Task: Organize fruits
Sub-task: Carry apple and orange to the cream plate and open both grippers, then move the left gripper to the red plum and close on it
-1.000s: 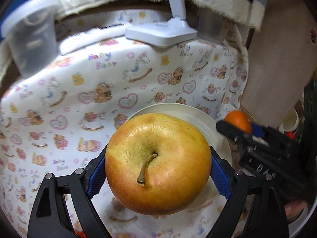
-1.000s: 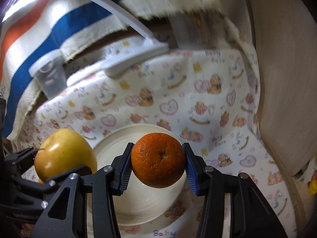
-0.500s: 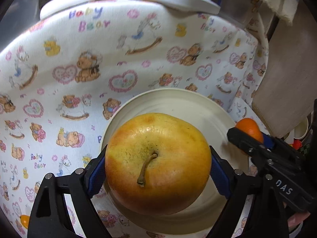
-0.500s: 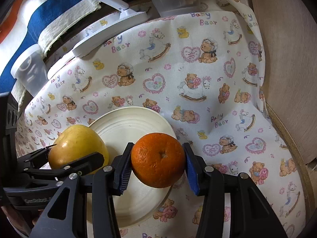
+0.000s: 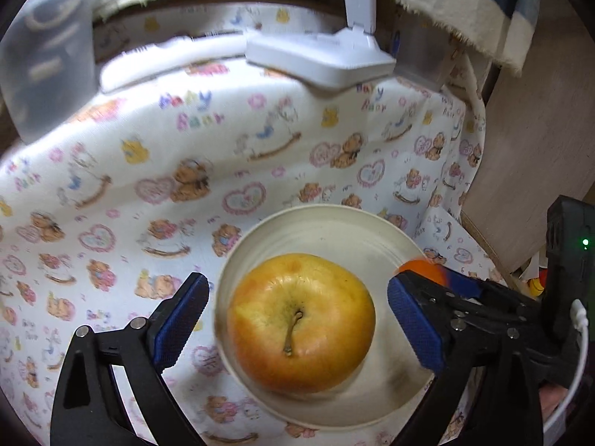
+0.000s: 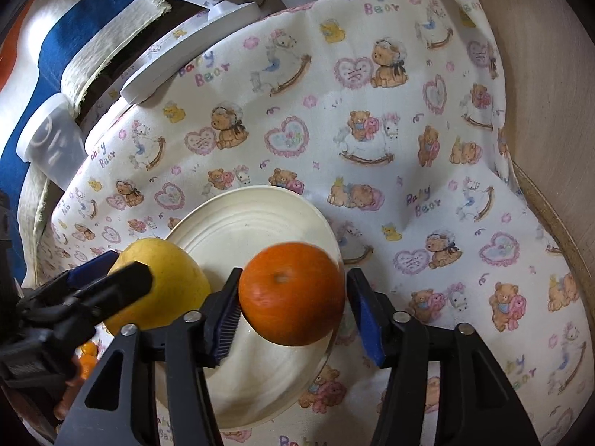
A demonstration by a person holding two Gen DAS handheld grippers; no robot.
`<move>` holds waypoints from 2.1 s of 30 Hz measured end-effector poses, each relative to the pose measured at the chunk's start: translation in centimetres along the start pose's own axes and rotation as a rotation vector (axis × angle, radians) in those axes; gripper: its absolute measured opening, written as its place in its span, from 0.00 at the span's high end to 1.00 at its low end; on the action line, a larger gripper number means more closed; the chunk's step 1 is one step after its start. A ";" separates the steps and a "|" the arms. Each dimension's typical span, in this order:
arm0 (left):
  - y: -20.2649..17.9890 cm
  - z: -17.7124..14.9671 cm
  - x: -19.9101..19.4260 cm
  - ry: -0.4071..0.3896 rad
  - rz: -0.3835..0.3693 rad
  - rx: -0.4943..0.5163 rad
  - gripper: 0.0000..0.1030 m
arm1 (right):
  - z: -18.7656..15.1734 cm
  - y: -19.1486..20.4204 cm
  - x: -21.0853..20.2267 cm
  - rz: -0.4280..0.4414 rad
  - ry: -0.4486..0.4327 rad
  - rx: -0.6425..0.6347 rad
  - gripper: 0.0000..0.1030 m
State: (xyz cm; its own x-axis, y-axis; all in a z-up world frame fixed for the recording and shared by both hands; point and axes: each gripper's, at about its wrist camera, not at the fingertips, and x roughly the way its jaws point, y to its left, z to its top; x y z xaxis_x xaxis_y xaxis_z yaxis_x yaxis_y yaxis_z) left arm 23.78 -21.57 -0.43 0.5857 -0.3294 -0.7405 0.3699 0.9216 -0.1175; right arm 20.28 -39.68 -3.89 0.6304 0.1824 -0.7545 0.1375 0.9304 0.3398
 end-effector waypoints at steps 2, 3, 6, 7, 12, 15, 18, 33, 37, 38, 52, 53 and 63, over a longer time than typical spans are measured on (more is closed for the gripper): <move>0.2 0.0 -0.9 -0.017 0.009 0.005 0.06 | 0.0 0.4 -0.1 -0.010 -0.001 -0.032 0.33; 0.4 0.1 -1.6 -0.032 0.003 -0.007 0.06 | -0.1 0.5 -0.2 -0.021 -0.007 -0.039 0.32; 1.0 0.1 -4.0 -0.091 -0.005 -0.012 0.06 | -0.1 0.9 -0.8 -0.025 -0.031 -0.046 0.31; 1.0 0.1 -4.9 -0.118 0.009 -0.004 0.06 | -0.1 1.0 -1.1 -0.020 -0.041 -0.043 0.30; 0.8 -0.5 -9.7 -0.293 0.102 0.059 0.06 | -0.1 2.0 -3.4 -0.032 -0.113 -0.070 0.23; 0.9 -1.6 -11.9 -0.403 0.132 0.062 0.06 | -0.8 3.6 -4.8 -0.061 -0.171 -0.131 0.23; 1.1 -2.8 -13.6 -0.483 0.116 0.066 0.00 | -1.4 5.1 -6.4 -0.053 -0.218 -0.182 0.19; 2.0 -10.5 -19.0 -0.623 0.213 0.136 0.00 | -6.0 11.2 -11.9 0.095 -0.368 -0.294 0.00; 3.0 -12.8 -18.7 -0.611 0.247 0.138 0.00 | -7.2 12.3 -12.4 0.079 -0.405 -0.336 0.00; 3.2 -13.2 -18.7 -0.606 0.252 0.135 0.00 | -7.4 12.5 -12.5 0.078 -0.410 -0.346 0.00; 6.2 -17.7 -19.7 -0.625 0.271 0.048 0.00 | -10.5 14.3 -11.5 0.121 -0.418 -0.362 0.00; 6.4 -17.8 -19.6 -0.621 0.269 0.041 0.00 | -10.7 14.5 -11.3 0.119 -0.416 -0.372 0.00; 8.2 -17.6 -17.9 -0.437 0.314 -0.037 0.00 | -12.6 16.2 -9.6 0.121 -0.377 -0.469 0.00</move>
State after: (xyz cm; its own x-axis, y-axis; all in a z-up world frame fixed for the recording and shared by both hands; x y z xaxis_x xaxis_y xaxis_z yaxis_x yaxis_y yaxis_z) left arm 3.60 -4.52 0.25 0.9124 -0.0844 -0.4006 0.1078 0.9935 0.0363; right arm 6.77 -22.38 1.78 0.8590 0.2505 -0.4466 -0.2492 0.9664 0.0627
